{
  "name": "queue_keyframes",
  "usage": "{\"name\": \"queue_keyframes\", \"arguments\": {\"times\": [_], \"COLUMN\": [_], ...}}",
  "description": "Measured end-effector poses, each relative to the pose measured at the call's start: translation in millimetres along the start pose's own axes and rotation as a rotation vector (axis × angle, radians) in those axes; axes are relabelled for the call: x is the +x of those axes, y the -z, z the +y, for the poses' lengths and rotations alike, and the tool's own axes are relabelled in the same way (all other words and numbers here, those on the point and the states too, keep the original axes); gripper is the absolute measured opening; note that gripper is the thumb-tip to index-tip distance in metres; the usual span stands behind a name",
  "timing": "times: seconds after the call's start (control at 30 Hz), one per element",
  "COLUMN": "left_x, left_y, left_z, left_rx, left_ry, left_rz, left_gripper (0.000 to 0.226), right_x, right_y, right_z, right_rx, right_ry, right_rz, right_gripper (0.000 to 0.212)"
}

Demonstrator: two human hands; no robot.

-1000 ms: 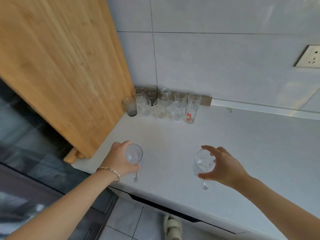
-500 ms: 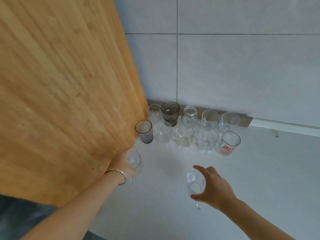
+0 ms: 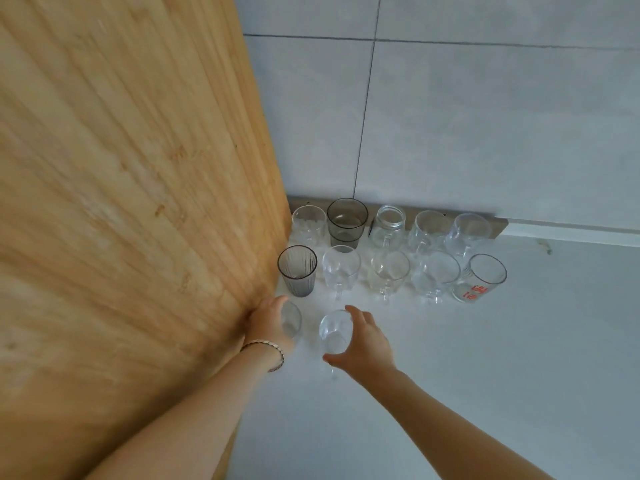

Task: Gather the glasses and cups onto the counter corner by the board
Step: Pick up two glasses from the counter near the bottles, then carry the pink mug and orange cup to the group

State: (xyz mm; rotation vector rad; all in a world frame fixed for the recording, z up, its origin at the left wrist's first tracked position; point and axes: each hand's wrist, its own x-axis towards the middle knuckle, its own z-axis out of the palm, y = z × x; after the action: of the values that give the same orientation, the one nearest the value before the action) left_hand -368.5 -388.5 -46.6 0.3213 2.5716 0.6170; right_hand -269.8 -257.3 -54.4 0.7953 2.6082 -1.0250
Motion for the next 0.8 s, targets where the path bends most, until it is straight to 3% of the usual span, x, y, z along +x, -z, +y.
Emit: {"name": "queue_keyframes", "arguments": {"times": [0.33,0.5,0.67,0.8], "left_x": [2,-20,-54,-90], "left_y": [-10,-8,-36,-101], "left_z": [-14,13,96,180], "left_rx": [0.096,0.341,0.325,0.333], "left_ry": [-0.055,-0.094,-0.329,-0.412], "left_rz": [0.03,0.105,-0.037,-0.246], "left_gripper": [0.078,0.084,0.04,0.026], "right_x": [-2,-28,-71,-128], "right_y": [-13,20,72,119], "right_z": [-2,52,131,207], "right_rx": [0.016,-0.13,-0.136,-0.067], "right_ry": [-0.076,-0.122,-0.235,-0.371], "right_rz": [-0.097,-0.286,-0.257,-0.161], "right_gripper": [0.112,0.063,0.049,0.049]}}
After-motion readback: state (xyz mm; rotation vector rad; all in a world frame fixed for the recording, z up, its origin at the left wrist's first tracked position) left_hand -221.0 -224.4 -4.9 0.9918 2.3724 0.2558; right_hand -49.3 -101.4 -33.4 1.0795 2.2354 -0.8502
